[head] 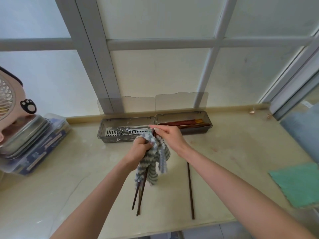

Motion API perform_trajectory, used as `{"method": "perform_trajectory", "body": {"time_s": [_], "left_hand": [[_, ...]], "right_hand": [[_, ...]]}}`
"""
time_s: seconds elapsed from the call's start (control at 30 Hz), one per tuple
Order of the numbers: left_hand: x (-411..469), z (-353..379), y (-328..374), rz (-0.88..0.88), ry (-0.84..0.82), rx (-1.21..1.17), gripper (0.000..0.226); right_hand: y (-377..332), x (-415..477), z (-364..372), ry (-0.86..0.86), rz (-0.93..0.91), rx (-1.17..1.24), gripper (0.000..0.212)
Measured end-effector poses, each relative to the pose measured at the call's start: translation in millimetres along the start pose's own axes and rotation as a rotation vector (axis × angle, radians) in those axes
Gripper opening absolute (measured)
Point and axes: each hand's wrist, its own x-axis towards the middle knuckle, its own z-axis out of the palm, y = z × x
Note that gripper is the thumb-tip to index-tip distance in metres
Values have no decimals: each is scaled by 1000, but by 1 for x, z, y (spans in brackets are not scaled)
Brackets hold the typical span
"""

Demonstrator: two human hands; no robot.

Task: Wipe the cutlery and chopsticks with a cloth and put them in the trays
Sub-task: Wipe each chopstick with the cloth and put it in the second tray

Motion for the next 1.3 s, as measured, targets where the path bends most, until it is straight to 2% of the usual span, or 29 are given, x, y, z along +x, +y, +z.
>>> {"method": "perform_trajectory", "body": {"time_s": [0.17,0.33,0.43,0.57,0.63,0.73,0.83,1.07,1.17,1.3], "left_hand": [[5,6,2,-12,83,-56,22],[6,9,1,-20,56,-43,34],[5,4,-3,-15,27,-101,28],[5,1,-5,8,-57,-239,15],[5,3,-4,7,-34,-242,18],[6,3,2,-30,-3,-220,25],[3,2,5,-30,-26,-160,29],[1,-2,5,-65,-39,-95,28],[-2,-8,8,-84,-101,-137,22],[-5,-8,6,-57,-193,-156,26]], "right_hand": [[5,-8,12,-45,60,195,34],[1,-9,11,-46,98,165,38],[3,-7,8,-52,96,128,38],[8,-5,13,-90,72,48,51],[7,-4,13,-95,83,98,43],[6,-3,11,3,84,187,32],[10,-1,11,53,94,152,23],[10,3,7,45,104,29,23],[7,3,3,11,125,49,20],[2,3,1,72,74,6,15]]}}
